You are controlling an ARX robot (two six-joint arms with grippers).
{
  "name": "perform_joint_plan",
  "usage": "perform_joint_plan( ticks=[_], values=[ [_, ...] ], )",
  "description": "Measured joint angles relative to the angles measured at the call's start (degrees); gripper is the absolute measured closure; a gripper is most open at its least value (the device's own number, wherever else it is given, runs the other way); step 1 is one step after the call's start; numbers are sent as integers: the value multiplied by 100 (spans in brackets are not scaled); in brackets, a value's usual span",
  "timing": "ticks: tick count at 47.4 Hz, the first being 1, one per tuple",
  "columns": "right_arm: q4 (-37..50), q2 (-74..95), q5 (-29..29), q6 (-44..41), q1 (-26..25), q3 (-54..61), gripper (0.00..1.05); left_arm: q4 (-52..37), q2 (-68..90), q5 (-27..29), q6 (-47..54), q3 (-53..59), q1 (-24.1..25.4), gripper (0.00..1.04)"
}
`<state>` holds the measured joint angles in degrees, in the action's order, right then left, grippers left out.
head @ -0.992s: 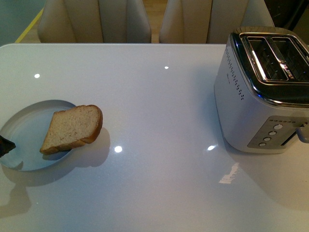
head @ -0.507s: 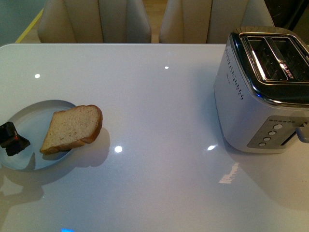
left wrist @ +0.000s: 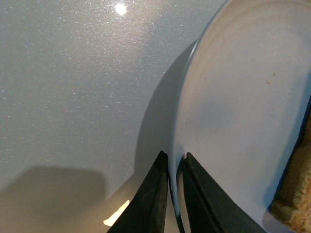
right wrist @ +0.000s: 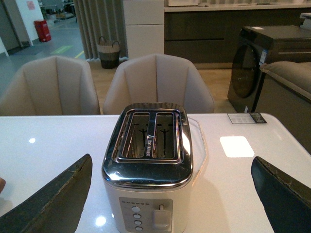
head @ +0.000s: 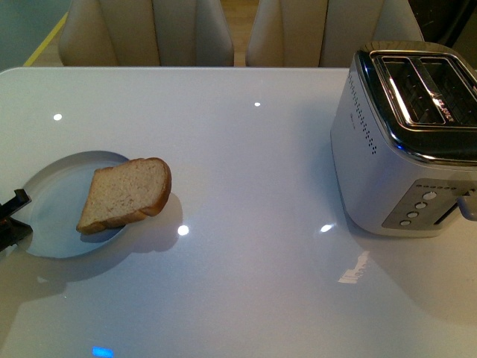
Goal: Left arm holds plate, right arm toasts bread
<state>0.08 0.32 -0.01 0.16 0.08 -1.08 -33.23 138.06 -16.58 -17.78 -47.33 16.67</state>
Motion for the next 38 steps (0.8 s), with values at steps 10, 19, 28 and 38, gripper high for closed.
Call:
perform_joint_plan(
  ticks=[10, 19, 28, 38],
  values=[
    [0, 0, 2, 0, 0, 0, 9, -11, -2, -286, -474, 20, 52, 102],
    [0, 0, 2, 0, 0, 0, 9, -81, -87, -466, -719, 221, 76, 102],
    [0, 0, 2, 0, 0, 0, 9, 68, -629, -595, -938, 656, 87, 102],
    [0, 0, 2, 0, 0, 0, 9, 422, -1657, -743, -1167, 1029, 63, 102]
  ],
)
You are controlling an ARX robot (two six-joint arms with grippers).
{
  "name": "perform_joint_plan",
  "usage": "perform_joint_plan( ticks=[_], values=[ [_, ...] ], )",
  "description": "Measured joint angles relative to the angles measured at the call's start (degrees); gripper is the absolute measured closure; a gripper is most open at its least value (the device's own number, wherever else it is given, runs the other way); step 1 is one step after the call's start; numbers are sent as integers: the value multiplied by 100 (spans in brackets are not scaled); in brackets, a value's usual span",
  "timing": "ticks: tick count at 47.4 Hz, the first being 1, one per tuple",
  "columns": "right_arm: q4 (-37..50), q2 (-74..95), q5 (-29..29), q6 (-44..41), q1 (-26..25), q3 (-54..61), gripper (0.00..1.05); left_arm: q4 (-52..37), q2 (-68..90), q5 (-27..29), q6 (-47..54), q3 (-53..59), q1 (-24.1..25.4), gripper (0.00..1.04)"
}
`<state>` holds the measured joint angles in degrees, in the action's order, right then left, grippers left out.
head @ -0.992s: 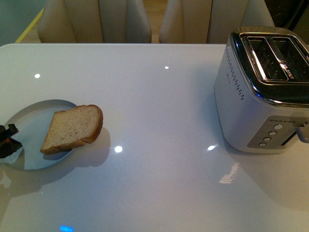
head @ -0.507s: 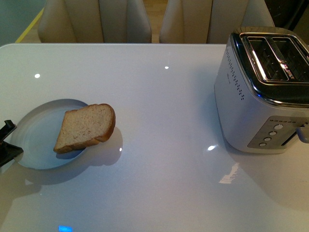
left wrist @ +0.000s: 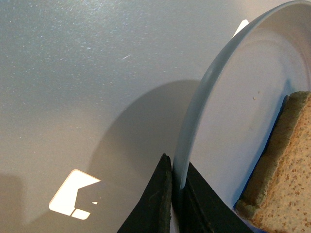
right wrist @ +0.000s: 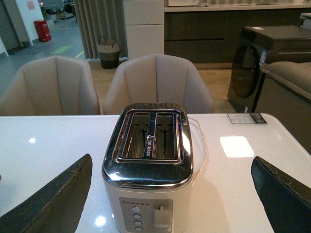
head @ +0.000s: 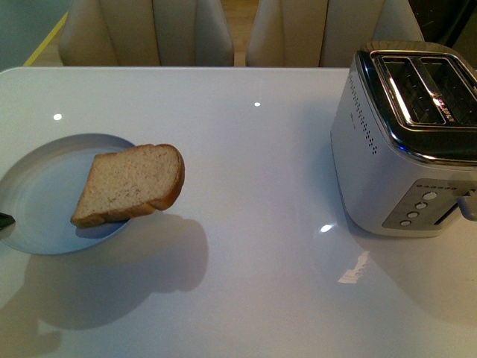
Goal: Left arm holds plate, right arm toasts bread
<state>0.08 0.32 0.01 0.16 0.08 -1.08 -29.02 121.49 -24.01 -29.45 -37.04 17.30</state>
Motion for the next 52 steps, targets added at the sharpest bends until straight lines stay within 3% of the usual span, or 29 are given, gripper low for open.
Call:
perform_joint_plan(
  ticks=[16, 25, 26, 39, 52],
  values=[
    [0, 0, 0, 0, 0, 0, 9, 1572, -2498, 184, -284, 282, -511, 102],
    [0, 0, 0, 0, 0, 0, 9, 2485, -3901, 592, -894, 229, -1316, 102],
    [0, 0, 0, 0, 0, 0, 9, 2734, -4172, 748, -1106, 133, -1668, 102],
    [0, 0, 0, 0, 0, 0, 9, 3211, -4478, 1456, -1906, -317, -3082, 102],
    [0, 0, 0, 0, 0, 0, 9, 3250, -4485, 1679, -2566, -334, -3633, 102]
  ],
)
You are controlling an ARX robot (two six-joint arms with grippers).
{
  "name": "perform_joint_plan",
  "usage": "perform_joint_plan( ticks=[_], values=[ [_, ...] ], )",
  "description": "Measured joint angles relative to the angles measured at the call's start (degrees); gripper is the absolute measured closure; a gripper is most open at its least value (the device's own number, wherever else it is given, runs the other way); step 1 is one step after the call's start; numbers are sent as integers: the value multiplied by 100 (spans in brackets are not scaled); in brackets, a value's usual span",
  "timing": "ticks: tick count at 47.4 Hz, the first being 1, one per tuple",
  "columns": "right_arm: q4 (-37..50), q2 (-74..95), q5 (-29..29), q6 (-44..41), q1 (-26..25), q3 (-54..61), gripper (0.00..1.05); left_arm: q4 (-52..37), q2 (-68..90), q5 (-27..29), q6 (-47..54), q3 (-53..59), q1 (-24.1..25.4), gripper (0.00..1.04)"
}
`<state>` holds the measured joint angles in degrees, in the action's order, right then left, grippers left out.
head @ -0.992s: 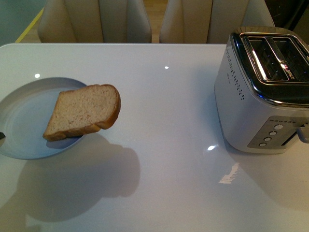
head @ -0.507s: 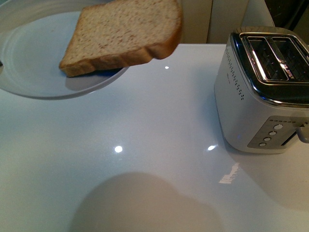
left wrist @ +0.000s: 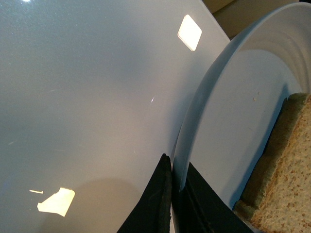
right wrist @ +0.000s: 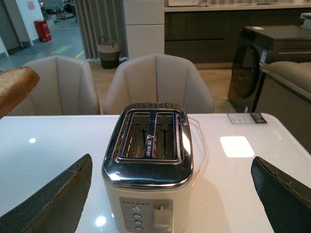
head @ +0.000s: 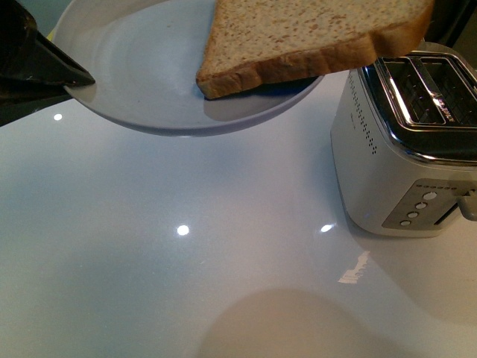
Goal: Left arm holds plate, right arm toasts bread
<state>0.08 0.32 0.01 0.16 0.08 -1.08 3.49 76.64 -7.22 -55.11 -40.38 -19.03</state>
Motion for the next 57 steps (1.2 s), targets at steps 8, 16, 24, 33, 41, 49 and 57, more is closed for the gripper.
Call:
perform_joint_plan(
  ticks=[8, 16, 24, 33, 41, 49, 57],
  values=[
    [0, 0, 0, 0, 0, 0, 9, -20, -9, 2, -140, 0, -221, 102],
    [0, 0, 0, 0, 0, 0, 9, -61, -9, -2, -188, 0, -404, 102],
    [0, 0, 0, 0, 0, 0, 9, -85, -9, -26, -186, 0, -494, 102],
    [0, 0, 0, 0, 0, 0, 9, -85, -9, -24, -184, 0, -498, 102],
    [0, 0, 0, 0, 0, 0, 9, -85, -9, -24, -184, 0, -498, 102],
    [0, 0, 0, 0, 0, 0, 9, -85, -9, -24, -184, 0, -498, 102],
    [-354, 173, -256, -146, -70, -120, 9, -85, -9, -24, -184, 0, -498, 102]
  ],
)
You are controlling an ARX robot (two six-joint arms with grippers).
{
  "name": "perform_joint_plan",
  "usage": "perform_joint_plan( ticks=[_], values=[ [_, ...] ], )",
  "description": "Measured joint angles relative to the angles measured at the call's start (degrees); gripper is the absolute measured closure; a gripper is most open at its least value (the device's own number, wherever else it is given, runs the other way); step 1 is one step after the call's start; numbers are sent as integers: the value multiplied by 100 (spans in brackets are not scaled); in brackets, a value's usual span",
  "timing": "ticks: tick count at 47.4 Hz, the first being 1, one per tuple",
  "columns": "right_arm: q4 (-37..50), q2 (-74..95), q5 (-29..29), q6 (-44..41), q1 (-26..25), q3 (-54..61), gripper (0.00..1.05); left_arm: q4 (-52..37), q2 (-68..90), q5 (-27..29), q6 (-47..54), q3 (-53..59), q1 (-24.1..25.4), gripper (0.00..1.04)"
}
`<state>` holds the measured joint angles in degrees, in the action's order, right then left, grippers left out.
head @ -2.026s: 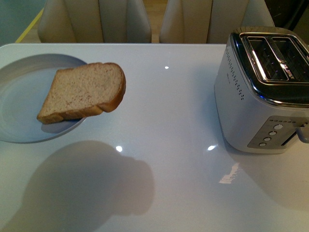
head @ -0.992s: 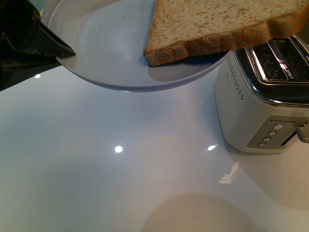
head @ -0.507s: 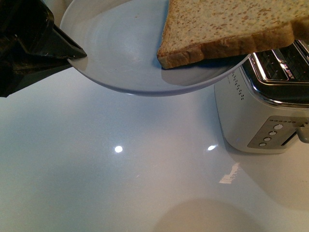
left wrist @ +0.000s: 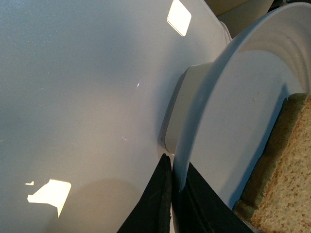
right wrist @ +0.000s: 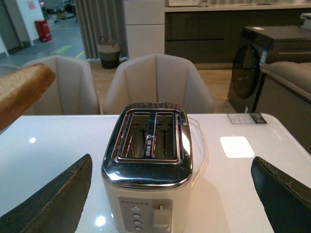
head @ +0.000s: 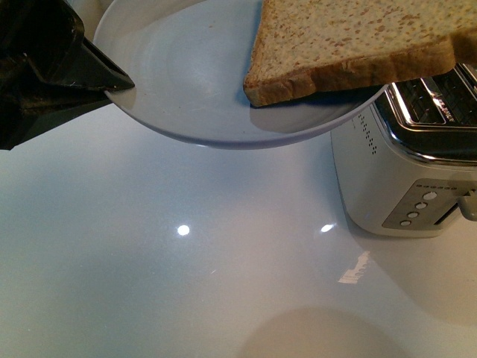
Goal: Left arm holds plate, right arm toasts bread
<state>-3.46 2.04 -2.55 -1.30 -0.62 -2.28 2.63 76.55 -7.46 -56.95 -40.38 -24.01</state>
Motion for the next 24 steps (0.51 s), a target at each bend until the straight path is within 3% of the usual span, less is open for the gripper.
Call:
perform_joint_plan(
  ticks=[3, 6, 17, 24],
  values=[
    [-1499, 979, -564, -549, -280, -638, 9, 0, 0, 13, -2, 0, 2, 102],
    [-2120, 1620, -697, -896, -468, -898, 9, -2, -2, -7, 0, -4, -13, 102],
    [-2017, 2487, -1014, -1303, -1244, -1458, 9, -2, -2, -4, 2, -4, -15, 102],
    [-2017, 2750, -986, -942, -1169, -1843, 9, -2, -2, 0, 2, -4, -17, 102]
  ],
)
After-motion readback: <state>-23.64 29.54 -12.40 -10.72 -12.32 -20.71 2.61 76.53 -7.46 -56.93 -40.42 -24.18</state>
